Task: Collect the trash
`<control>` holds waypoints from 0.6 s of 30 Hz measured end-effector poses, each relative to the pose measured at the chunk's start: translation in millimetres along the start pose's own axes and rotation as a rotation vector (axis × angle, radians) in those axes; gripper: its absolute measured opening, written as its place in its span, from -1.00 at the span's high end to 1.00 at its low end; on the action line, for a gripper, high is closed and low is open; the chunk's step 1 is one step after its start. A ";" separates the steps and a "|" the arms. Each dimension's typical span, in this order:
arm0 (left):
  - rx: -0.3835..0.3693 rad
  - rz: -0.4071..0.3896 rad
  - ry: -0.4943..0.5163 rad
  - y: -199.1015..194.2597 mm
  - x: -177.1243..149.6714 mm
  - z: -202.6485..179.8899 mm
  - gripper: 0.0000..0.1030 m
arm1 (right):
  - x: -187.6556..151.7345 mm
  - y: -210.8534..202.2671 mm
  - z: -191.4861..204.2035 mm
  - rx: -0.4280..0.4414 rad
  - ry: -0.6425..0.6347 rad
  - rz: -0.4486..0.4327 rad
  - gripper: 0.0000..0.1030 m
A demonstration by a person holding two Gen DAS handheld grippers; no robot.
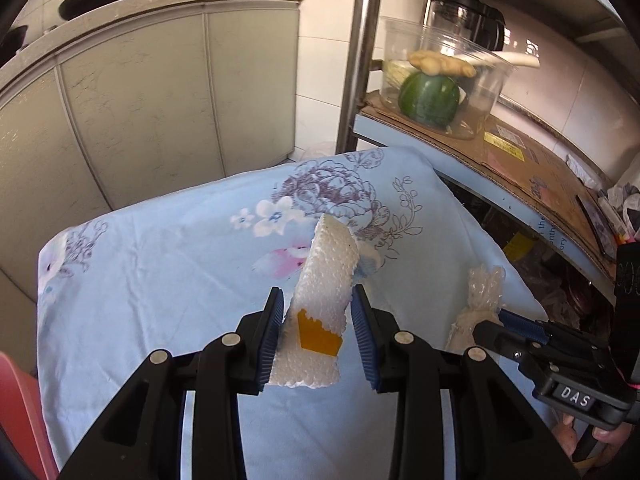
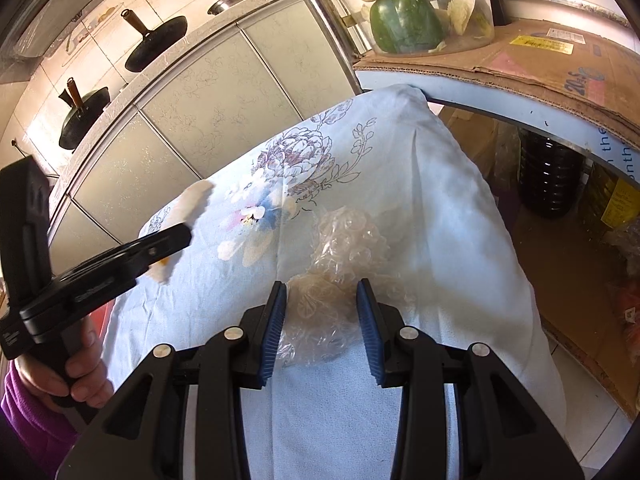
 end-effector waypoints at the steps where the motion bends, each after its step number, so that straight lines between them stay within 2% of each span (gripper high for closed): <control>1: 0.002 -0.003 -0.007 -3.0 -1.3 2.6 0.34 | 0.0 -0.1 0.3 -0.003 -0.003 -0.001 0.29; 18: 0.070 -0.083 -0.110 -62.9 -39.1 33.0 0.34 | 0.6 -0.8 6.0 -0.061 -0.061 -0.012 0.29</control>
Point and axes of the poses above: each gripper's, at about its wrist camera, not at the fingertips, and y roughly the way its jaws point, z to its left, x to its top, the point moved 8 cm from there along y, roughly the way its jaws point, and after that the axes turned 4 degrees about -x, right-handed, at the moved point
